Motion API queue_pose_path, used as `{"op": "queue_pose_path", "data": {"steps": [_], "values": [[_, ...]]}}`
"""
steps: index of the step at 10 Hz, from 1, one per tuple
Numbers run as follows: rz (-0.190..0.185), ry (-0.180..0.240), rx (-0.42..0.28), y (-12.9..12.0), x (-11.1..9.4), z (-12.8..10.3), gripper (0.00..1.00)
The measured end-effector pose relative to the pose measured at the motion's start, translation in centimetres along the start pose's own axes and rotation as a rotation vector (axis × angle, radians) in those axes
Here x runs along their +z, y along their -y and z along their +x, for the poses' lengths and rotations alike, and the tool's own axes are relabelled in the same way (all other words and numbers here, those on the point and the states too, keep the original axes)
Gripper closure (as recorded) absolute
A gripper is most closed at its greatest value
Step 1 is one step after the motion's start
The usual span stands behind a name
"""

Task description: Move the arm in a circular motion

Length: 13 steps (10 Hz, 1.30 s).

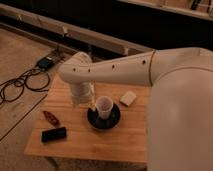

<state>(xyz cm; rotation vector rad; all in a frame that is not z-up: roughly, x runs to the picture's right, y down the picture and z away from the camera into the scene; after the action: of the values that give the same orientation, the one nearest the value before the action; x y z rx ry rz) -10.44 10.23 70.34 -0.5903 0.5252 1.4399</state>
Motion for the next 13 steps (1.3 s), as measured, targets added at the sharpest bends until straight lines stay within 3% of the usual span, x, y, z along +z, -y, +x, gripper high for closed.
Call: {"op": "queue_pose_path", "data": {"steps": [6, 9, 10, 13], "values": [[0.000, 0.000, -0.001, 0.0, 0.0, 0.0, 0.35], [-0.022, -0.029, -0.028, -1.0, -0.3, 2.6, 0.35], [-0.021, -0.036, -0.021, -0.4, -0.4, 3.2, 0.35], [-0.002, -0.046, 0.088, 5.9, -0.7, 3.2, 0.35]]}}
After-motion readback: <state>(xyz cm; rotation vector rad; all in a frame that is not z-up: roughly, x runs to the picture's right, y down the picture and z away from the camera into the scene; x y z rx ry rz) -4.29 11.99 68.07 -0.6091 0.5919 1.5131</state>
